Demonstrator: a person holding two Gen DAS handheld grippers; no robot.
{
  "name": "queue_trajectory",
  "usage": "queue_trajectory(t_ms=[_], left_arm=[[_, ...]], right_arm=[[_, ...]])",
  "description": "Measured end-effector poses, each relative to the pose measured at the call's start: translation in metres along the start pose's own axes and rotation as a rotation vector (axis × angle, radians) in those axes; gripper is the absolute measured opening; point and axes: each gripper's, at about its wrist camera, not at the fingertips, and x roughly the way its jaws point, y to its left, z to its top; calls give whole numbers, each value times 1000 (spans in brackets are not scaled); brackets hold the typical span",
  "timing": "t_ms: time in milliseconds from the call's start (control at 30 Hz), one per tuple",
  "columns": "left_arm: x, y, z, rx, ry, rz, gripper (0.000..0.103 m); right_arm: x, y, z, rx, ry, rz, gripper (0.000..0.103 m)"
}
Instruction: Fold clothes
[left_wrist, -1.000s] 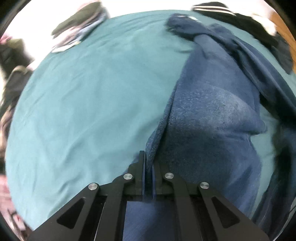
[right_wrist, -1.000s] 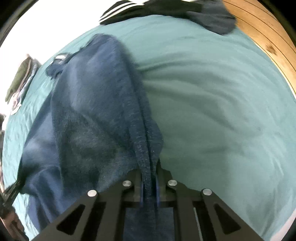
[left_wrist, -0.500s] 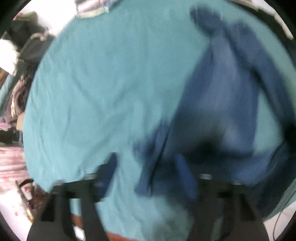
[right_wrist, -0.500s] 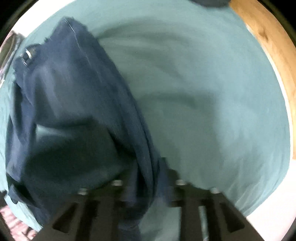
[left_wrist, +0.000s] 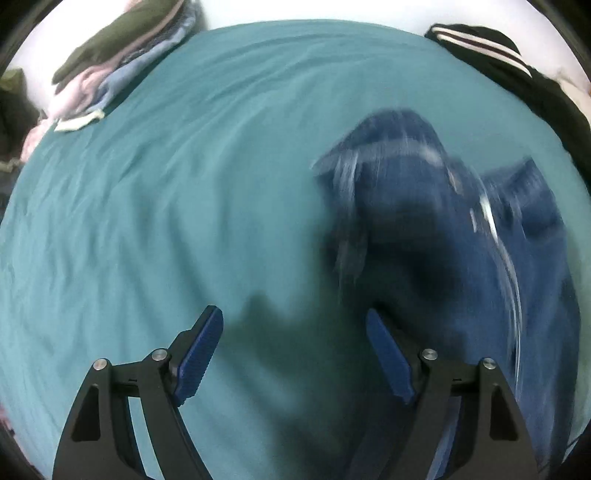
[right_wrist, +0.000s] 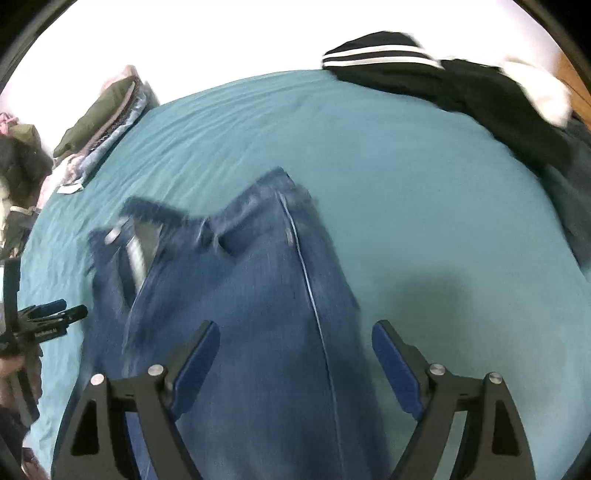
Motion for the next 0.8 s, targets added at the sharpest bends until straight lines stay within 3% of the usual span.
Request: queue_trajectory(t_ms=[100, 167, 200, 233, 267, 300, 367, 400, 433, 500, 600, 667, 700, 800], left_arm=[[18, -23, 15, 47, -30, -3, 81], [24, -38, 18, 101, -57, 8, 81], [24, -43, 17, 124, -71, 22, 81], [23, -46, 16, 140, -82, 32, 81], [21, -44, 14, 137, -89, 33, 81], [18, -37, 12, 110, -92, 21, 81], [6, -17, 6, 20, -113, -23, 81], [0, -8, 3, -21, -131, -53, 81], [-5, 0, 1, -57, -145, -91, 81], [3, -5, 15, -84, -147, -126, 94], [15, -24, 34, -61, -180, -129, 95], [15, -33, 40, -43, -208, -99, 95], [10, -35, 39, -42, -224, -85, 95], [-19, -12, 23, -130, -369, -80, 95]], right_arm=[[61, -1, 41, -5, 45, -58, 83], [102, -10, 57, 6, 139, -152, 83], [112, -13, 58, 13, 180, -169, 75], [123, -14, 59, 15, 206, -136, 58], [123, -13, 59, -1, 181, -118, 48], [118, -11, 60, -14, 150, -105, 22], [95, -14, 58, -24, 77, -115, 15], [80, -24, 56, 0, 27, -117, 6], [63, -40, 54, 43, -27, -152, 6], [46, -79, 51, 124, -70, -207, 6], [47, -134, 37, 233, -31, -327, 6], [54, -156, 24, 276, 27, -268, 6], [50, -162, 20, 296, 13, -236, 8], [47, -167, 22, 305, 5, -169, 23]])
